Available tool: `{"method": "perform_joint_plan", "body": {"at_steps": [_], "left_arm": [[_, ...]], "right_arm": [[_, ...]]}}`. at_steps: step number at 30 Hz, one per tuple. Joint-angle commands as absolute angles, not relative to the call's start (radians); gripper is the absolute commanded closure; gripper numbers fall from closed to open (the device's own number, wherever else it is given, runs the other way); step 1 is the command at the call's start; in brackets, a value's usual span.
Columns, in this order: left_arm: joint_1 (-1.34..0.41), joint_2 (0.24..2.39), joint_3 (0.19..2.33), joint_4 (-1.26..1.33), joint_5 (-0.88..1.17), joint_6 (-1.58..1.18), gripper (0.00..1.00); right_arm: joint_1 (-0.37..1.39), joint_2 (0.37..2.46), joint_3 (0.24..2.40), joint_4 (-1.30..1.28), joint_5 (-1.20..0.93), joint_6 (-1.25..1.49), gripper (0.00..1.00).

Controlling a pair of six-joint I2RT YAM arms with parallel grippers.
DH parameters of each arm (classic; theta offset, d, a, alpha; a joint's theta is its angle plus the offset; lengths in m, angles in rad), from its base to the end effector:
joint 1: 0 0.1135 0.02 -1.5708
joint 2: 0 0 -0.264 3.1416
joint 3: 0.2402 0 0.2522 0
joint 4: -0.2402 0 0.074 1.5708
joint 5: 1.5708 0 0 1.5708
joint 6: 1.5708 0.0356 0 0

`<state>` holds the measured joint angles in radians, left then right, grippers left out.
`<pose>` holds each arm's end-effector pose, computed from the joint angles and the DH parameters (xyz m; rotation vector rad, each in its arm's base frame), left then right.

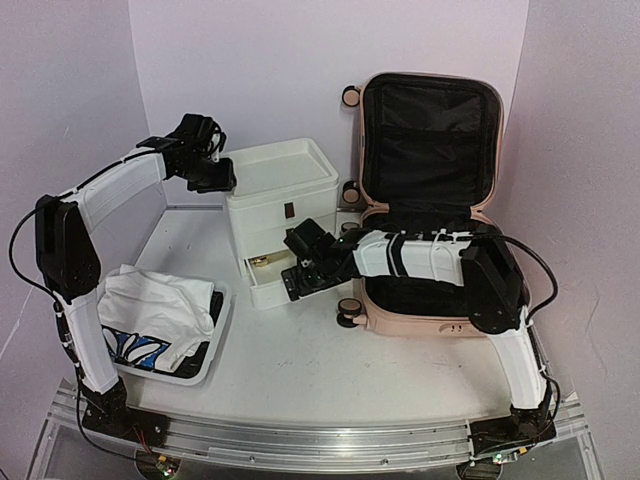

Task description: Open, take out, and arrange the luggage

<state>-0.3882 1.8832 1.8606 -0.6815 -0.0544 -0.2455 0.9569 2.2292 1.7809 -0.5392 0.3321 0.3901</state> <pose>0.3996 -0.1613 0.3483 0.1344 2.2843 -0.2707 0.2904 0.3919 0.1804 -0.5742 2.4181 0.1396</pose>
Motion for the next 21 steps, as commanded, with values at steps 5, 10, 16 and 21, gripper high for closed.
{"method": "perform_joint_plan", "body": {"at_steps": [5,10,16,21], "left_arm": [[-0.395,1.868,1.839,-0.725,-0.045,-0.224,0.67],[-0.400,1.867,1.836,-0.734,-0.040,-0.215,0.70],[-0.406,1.875,1.832,-0.739,-0.028,-0.222,0.73],[-0.411,1.868,1.826,-0.741,-0.030,-0.224,0.75]], "right_arm": [[0.956,2.357,1.889,-0.211,0.453,0.322,0.02],[0.952,2.402,1.960,-0.156,0.483,0.290,0.02],[0.935,2.494,2.033,-0.013,0.504,0.243,0.02],[0.926,2.558,2.094,0.116,0.522,0.201,0.02]]}}
